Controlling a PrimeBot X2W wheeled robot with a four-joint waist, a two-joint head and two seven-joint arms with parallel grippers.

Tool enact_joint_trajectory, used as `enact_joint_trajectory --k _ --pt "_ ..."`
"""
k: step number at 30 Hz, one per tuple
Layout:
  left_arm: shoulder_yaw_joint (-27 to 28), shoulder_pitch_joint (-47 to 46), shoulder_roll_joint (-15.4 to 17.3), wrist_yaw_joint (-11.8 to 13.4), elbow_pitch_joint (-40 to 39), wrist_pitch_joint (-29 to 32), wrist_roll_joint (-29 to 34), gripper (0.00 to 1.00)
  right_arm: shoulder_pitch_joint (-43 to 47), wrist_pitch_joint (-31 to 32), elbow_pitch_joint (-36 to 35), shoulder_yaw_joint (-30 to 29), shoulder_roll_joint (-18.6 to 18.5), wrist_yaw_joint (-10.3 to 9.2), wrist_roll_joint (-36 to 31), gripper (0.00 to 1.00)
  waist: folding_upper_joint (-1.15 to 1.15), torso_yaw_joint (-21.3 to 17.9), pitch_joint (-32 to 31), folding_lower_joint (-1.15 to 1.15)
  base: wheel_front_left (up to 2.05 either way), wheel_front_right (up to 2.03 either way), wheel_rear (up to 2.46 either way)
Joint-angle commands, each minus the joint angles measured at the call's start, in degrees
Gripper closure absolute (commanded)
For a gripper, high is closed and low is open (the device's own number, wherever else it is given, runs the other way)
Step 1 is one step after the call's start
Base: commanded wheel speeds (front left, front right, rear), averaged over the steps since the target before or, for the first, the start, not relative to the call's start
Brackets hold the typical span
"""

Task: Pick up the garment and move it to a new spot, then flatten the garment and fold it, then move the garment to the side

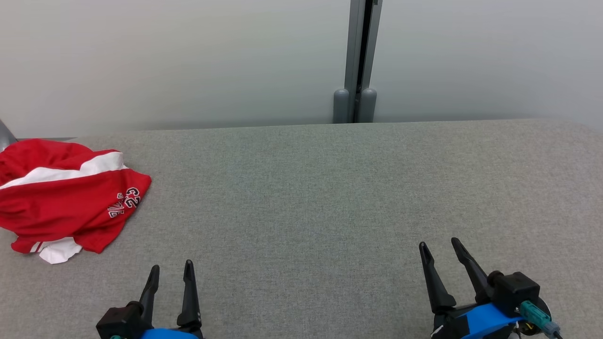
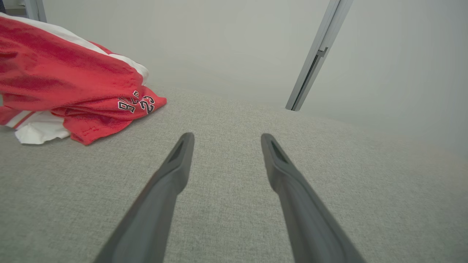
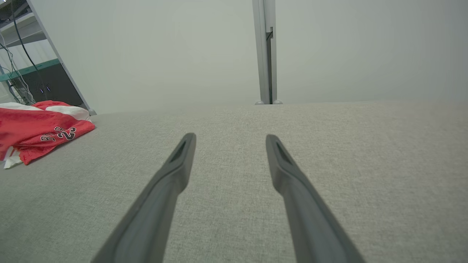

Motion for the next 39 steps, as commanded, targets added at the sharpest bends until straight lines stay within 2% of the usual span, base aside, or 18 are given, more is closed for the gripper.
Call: enact_joint_trajectory --k 1,12,27,30,35,39 --pt "0.08 0.53 0.20 -0.16 0.08 -0.52 1.22 0.00 0.15 -0.51 0.12 0.11 -0.37 0.02 -1.35 0.00 0.00 0.01 0.03 0.00 0.00 0.00 0.00" --pt "-0.30 0.72 0.21 -0.10 0.94 -1.62 5.04 0.00 -0.33 -1.59 1.39 0.37 -0.40 0.02 -5.42 0.00 0.00 0.06 0.18 0.00 0.00 0.00 0.00" --pt "0.00 0.40 0.20 -0.14 1.45 -1.55 4.22 0.00 -0.29 -1.58 1.21 0.02 -0.39 0.02 -5.10 0.00 0.00 0.13 0.12 0.00 0.00 0.00 0.00" --pt "0.25 0.42 0.20 -0.22 1.42 -1.55 3.87 0.00 0.00 -1.58 1.32 -0.49 -0.39 0.02 -3.31 0.00 0.00 0.37 0.10 0.00 0.00 0.00 0.00" --pt "1.39 0.07 0.19 -0.19 0.99 -1.54 3.84 0.00 0.72 -1.56 1.13 -0.95 -0.35 0.02 -2.99 0.00 0.00 2.62 -0.14 0.00 0.00 0.00 0.00" --pt "1.94 0.42 0.18 0.02 0.46 -1.54 4.04 0.00 1.15 -1.54 1.00 -1.56 -0.34 0.02 -3.78 0.00 0.00 6.52 -0.59 0.00 0.00 0.00 0.00"
